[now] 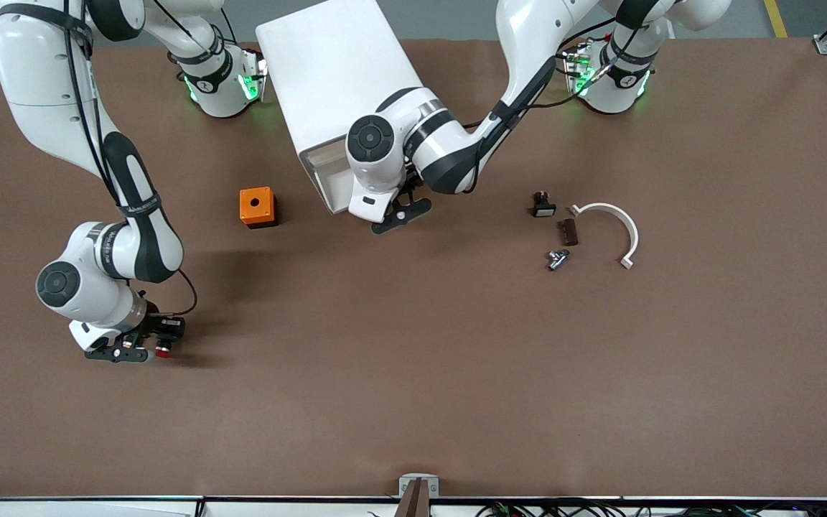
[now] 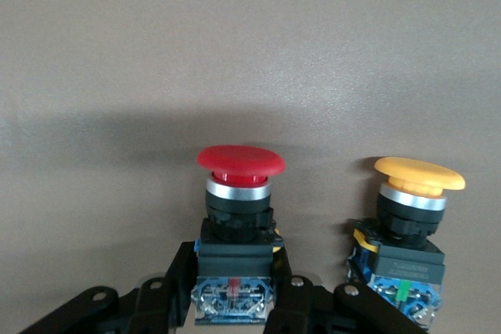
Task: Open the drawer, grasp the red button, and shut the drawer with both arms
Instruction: 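Set the red button beside the yellow button while the left gripper pushes the drawer shut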
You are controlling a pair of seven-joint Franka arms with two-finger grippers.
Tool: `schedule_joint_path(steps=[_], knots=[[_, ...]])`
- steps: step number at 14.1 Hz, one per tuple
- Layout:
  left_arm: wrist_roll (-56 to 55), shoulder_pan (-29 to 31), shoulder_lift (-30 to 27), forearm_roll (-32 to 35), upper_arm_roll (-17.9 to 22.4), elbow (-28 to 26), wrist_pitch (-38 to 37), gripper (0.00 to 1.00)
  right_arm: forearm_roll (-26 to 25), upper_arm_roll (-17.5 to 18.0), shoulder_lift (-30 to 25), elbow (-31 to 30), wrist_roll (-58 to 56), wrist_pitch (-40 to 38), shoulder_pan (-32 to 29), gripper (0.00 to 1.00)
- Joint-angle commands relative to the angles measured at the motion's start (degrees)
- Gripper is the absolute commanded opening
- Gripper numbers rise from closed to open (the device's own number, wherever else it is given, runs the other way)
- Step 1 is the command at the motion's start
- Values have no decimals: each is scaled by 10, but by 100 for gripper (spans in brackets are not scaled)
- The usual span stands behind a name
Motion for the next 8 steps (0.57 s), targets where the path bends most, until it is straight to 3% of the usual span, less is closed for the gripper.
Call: schedule_joint_path(steps=[1,6,7,8], knots=[[-6,-9,1,-41,3,-3,0,100,-2,8,13,27,7,-13,-11,0],[-4,-14,1,-102,2,-4,-19,100,-6,8,21,41,9,-20,-7,5],[-1,-14,1,-112,2,-9,-24,100,-7,8,22,42,7,-20,-7,23],[-1,-14,1,-123,2,-13,-25,100,-7,8,23,42,7,-19,-10,84]])
